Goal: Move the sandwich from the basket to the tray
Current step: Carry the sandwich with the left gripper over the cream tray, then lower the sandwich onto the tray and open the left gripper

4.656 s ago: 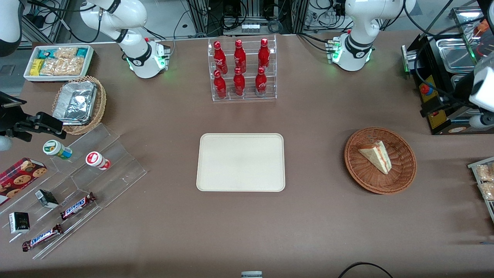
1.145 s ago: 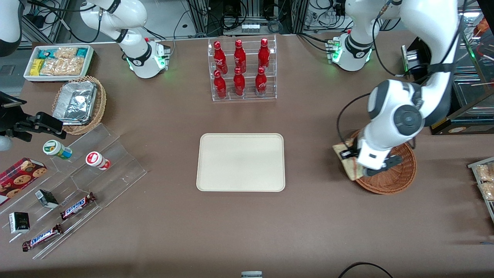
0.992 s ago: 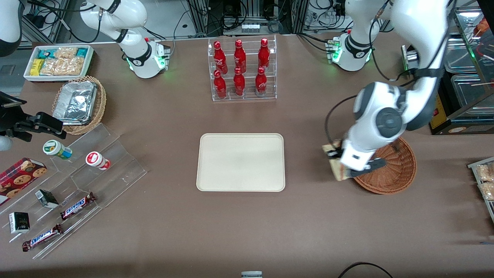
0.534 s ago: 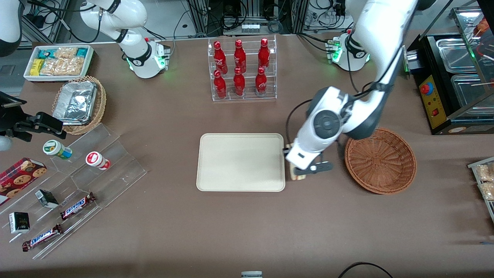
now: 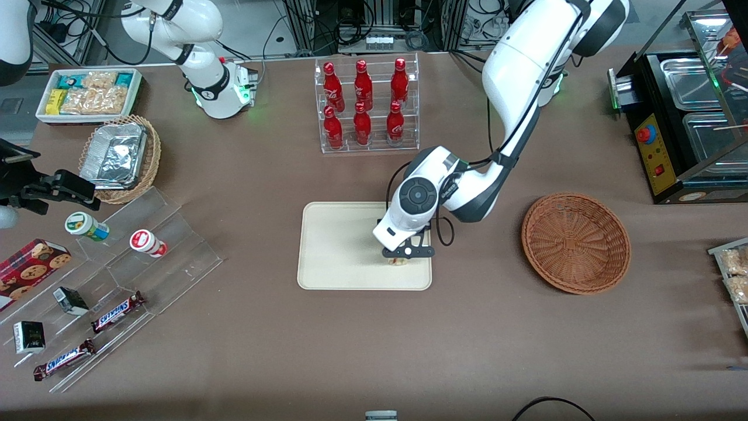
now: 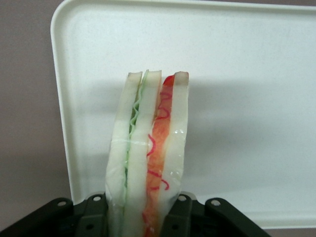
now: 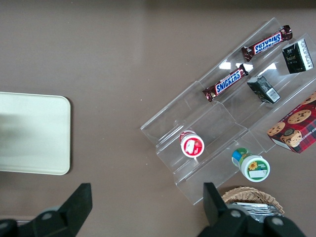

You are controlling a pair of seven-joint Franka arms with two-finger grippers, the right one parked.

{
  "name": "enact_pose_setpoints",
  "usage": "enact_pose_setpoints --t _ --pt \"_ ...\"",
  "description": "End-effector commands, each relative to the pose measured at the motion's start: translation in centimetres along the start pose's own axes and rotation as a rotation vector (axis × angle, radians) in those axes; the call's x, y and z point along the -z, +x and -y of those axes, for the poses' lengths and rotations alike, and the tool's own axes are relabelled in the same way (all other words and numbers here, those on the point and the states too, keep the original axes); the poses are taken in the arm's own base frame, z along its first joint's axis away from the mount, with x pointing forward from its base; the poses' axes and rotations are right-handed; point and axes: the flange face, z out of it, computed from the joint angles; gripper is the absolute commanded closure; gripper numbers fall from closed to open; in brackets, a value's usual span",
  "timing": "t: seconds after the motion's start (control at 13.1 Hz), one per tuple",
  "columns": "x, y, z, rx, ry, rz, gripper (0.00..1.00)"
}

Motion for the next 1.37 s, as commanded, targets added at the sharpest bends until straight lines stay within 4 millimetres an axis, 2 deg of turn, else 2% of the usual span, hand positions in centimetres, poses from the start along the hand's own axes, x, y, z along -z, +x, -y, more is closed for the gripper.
enact_pose_setpoints --t 0.0,0.38,0.53,0.76,0.92,0.99,1.15,1.3 --pt "-0.4 1.4 -0.5 0.058 0.004 -0.019 0.64" --pt "-2.6 1.7 0.1 0.041 0.047 -0.023 0.62" --pt "-2.8 1.8 0.1 0.041 0.049 -0.025 0.58" --pt "-1.5 2.4 0.0 0.053 0.032 -0.047 0.25" --pt "1.2 2.7 -0.1 0.113 0.017 -0.077 0.00" --pt "3.1 3.2 0.8 0.163 0.025 -0.092 0.00" --pt "8.5 3.4 2.5 0.205 0.033 -0.111 0.00" --pt "13.9 4.5 6.2 0.253 0.033 -0.133 0.00"
